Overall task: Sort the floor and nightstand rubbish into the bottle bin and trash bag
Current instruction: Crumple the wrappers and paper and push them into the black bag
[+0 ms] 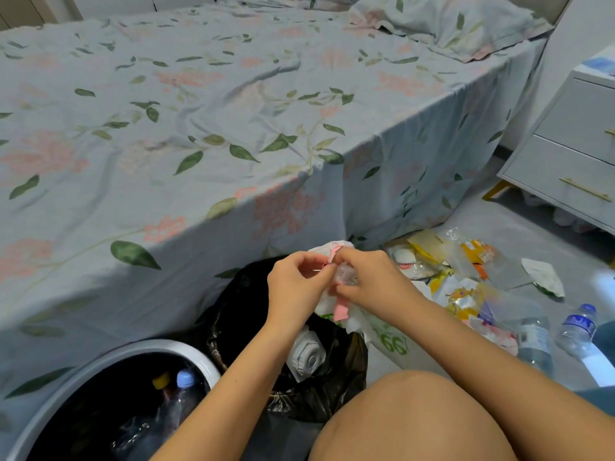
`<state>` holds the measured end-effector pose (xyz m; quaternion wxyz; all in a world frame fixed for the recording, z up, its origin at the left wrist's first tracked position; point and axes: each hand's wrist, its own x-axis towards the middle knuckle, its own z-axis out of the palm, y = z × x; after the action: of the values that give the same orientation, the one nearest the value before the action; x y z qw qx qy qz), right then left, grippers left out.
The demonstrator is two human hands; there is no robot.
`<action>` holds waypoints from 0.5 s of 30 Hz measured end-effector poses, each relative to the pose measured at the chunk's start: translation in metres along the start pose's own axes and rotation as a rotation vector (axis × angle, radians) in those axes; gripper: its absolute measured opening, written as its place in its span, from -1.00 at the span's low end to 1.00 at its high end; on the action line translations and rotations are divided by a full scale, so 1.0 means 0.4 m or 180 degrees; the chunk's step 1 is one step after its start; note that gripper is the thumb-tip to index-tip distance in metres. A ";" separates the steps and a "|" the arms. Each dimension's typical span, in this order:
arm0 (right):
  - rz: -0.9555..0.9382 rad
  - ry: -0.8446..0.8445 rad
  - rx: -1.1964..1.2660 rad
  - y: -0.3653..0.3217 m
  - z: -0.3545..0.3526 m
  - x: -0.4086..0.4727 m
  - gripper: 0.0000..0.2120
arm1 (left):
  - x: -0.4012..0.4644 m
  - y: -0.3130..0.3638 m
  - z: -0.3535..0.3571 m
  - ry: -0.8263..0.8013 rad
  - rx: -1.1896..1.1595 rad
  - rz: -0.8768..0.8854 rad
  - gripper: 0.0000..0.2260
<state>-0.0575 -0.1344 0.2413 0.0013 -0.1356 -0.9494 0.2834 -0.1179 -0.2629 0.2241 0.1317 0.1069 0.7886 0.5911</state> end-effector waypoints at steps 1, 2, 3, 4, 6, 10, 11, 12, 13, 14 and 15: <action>0.0030 -0.0022 0.0063 -0.002 -0.004 -0.001 -0.62 | 0.001 -0.006 -0.006 0.0014 -0.0108 -0.0029 -0.93; 0.0062 -0.0056 0.0109 -0.003 -0.009 -0.001 -0.55 | 0.003 -0.013 -0.014 0.0049 -0.0216 -0.0065 -0.95; 0.0095 -0.0099 0.0138 -0.003 -0.017 -0.001 -0.48 | 0.006 -0.023 -0.025 0.0113 -0.0306 -0.0108 -0.95; 0.0119 -0.0139 0.0139 -0.002 -0.025 -0.002 -0.45 | 0.012 -0.034 -0.038 0.0182 -0.0372 -0.0182 -0.95; 0.0142 -0.0145 0.0080 0.005 -0.044 -0.001 -0.48 | 0.029 -0.065 -0.068 0.0304 -0.0297 -0.0301 -0.97; 0.0240 0.0021 0.0059 0.028 -0.077 0.004 -0.61 | 0.066 -0.177 -0.100 0.0503 0.0894 -0.0369 -0.96; 0.0266 0.0034 0.0068 0.033 -0.083 0.005 -0.63 | 0.071 -0.210 -0.100 0.0411 0.1197 -0.0488 -0.95; 0.0296 0.0035 0.0082 0.036 -0.087 0.006 -0.65 | 0.073 -0.245 -0.097 0.0222 0.1456 -0.0701 -0.94; 0.0326 0.0043 0.0111 0.041 -0.089 0.008 -0.66 | 0.072 -0.276 -0.093 -0.0063 0.1745 -0.0956 -0.93; 0.0359 0.0065 0.0149 0.046 -0.090 0.010 -0.66 | 0.066 -0.296 -0.088 -0.0371 0.2037 -0.1164 -0.91; 0.0382 0.0101 0.0192 0.051 -0.091 0.013 -0.67 | 0.065 -0.311 -0.079 -0.0591 0.2241 -0.1260 -0.84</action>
<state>-0.0545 -0.0973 0.2605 0.0034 -0.1967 -0.9304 0.3093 -0.1546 -0.3178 0.1111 0.2687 0.0446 0.9327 0.2364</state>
